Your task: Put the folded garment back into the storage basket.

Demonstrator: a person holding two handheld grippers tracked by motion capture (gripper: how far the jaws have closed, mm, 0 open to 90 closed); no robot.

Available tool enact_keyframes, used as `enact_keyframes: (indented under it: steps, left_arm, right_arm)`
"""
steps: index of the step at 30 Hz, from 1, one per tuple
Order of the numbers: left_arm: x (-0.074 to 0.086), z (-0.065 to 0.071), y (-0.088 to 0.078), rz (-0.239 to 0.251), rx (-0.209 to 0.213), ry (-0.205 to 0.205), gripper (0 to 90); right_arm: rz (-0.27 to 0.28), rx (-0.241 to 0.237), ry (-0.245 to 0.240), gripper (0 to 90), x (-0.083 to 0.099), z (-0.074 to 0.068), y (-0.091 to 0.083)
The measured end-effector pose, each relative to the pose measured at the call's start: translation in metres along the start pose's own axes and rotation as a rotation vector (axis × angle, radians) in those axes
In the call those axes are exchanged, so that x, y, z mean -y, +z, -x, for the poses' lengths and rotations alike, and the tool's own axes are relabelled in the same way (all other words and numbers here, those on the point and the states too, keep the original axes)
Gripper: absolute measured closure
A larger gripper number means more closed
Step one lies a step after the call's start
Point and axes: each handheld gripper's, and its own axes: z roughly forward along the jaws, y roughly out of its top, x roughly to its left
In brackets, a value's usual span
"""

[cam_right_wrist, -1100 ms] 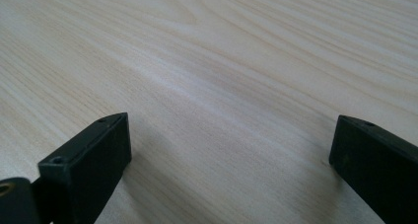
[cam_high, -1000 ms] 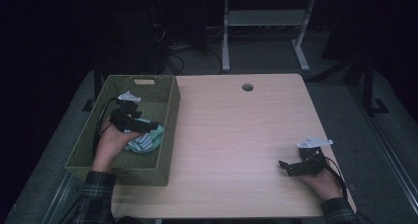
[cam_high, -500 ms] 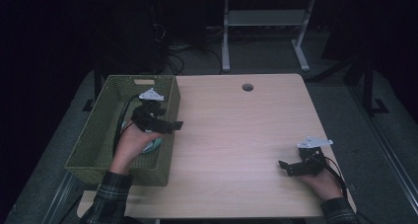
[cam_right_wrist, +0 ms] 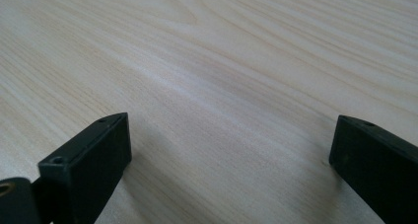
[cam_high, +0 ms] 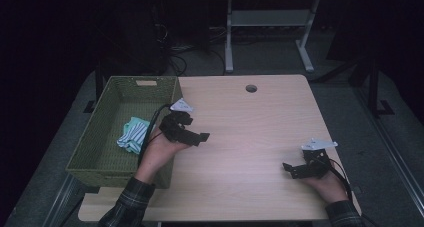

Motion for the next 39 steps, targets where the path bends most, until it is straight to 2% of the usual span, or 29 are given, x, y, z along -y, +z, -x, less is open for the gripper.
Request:
enact_keyframes:
  steps: [5,8,12,18,23,26,30,31,35,37,39]
  left_arm:
    - [0.004,0.013,0.018,-0.012,0.011,0.04,14.0]
    - [0.009,0.019,0.029,-0.024,0.034,0.042,14.1]
    - [0.016,0.026,0.04,-0.034,0.043,0.066,14.1]
    - [0.025,0.034,0.055,-0.026,0.037,0.088,14.1]
    - [0.033,0.04,0.069,-0.016,0.01,0.105,14.1]
    - [0.039,0.041,0.08,-0.032,0.024,0.103,14.0]
    - [0.047,0.044,0.093,-0.056,0.009,0.123,14.0]
    - [0.049,0.045,0.097,-0.058,-0.006,0.131,14.0]
    - [0.056,0.047,0.106,-0.078,-0.004,0.143,13.9]
    - [0.059,0.048,0.11,-0.086,-0.019,0.159,13.9]
    - [0.061,0.047,0.112,-0.084,0.002,0.142,13.6]
  right_arm:
    - [0.0,0.0,0.0,1.9,0.0,0.0,0.0]
    - [0.0,-0.001,0.0,1.9,0.0,0.0,0.0]
    - [-0.001,-0.002,0.001,1.9,0.0,0.0,0.0]
    - [-0.001,-0.002,0.0,1.9,0.0,0.0,0.0]
    - [-0.001,-0.002,0.0,1.9,0.0,0.0,0.0]
    - [-0.001,-0.002,0.0,1.9,0.0,0.0,0.0]
    - [0.0,-0.002,0.001,1.9,0.0,0.0,0.0]
    - [-0.001,-0.002,0.002,1.9,0.0,0.0,0.0]
    - [0.0,-0.002,0.003,1.9,0.0,0.0,0.0]
    - [0.0,-0.002,0.001,1.9,0.0,0.0,0.0]
    - [0.001,-0.003,0.0,1.9,0.0,0.0,0.0]
